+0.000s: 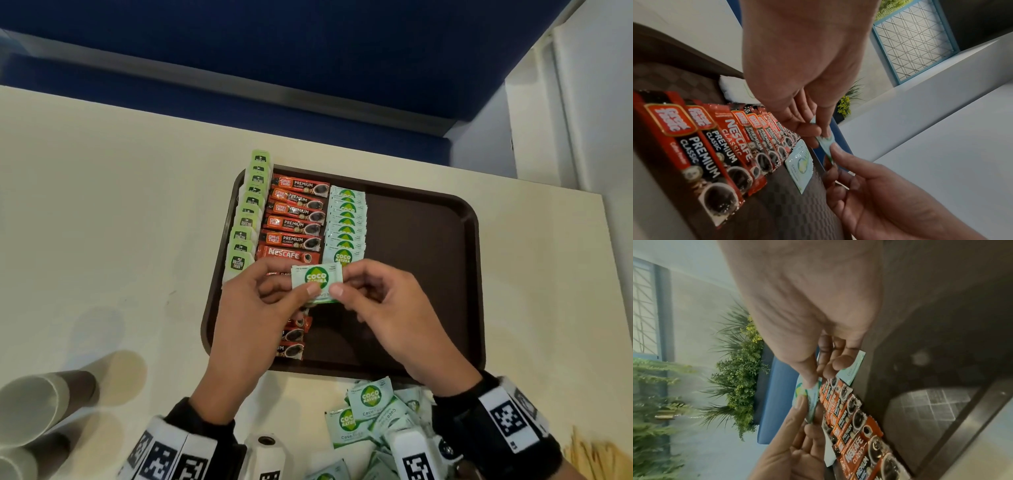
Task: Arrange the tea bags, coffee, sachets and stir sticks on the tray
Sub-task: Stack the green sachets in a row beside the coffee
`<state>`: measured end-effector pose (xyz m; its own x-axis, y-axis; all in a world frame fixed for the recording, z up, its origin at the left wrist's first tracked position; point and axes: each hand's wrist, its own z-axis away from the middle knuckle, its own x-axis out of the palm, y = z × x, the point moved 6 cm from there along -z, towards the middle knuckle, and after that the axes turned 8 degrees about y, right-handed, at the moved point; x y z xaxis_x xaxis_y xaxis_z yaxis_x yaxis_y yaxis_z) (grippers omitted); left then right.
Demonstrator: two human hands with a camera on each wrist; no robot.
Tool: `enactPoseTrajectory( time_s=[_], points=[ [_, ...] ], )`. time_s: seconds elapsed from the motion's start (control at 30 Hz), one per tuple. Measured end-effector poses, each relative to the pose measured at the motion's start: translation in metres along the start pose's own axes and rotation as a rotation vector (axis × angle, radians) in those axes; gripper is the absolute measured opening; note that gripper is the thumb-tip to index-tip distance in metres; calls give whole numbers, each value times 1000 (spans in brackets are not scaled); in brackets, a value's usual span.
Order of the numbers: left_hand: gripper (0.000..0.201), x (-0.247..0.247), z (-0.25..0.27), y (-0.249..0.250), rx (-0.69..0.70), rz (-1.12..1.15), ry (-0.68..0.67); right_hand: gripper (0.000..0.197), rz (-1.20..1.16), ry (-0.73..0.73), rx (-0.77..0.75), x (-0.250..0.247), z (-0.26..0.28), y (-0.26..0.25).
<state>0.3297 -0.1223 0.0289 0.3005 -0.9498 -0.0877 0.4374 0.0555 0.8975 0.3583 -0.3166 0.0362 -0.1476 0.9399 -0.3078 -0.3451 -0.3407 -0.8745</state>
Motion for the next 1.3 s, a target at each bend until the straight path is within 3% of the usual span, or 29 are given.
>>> enactPoseTrajectory(
  time_s=[0.1,0.27,0.5,0.77,1.3],
  points=[
    [11,0,1,-1,32,-54,21,7,7,87,28,-11,-3,12],
    [13,-13,-4,-5,17,-77,119,4,1,234,86,-27,-11,34],
    [11,-16,-3,-6,10,-108,111,14,213,369,-13,-26,-23,41],
    [8,-17,-3,-6,4,-90,105,26,230,372,-46,-22,-26,39],
    [7,-21,0,-7,-11,-78,102,32,268,374,-49,-20,-26,39]
  ],
)
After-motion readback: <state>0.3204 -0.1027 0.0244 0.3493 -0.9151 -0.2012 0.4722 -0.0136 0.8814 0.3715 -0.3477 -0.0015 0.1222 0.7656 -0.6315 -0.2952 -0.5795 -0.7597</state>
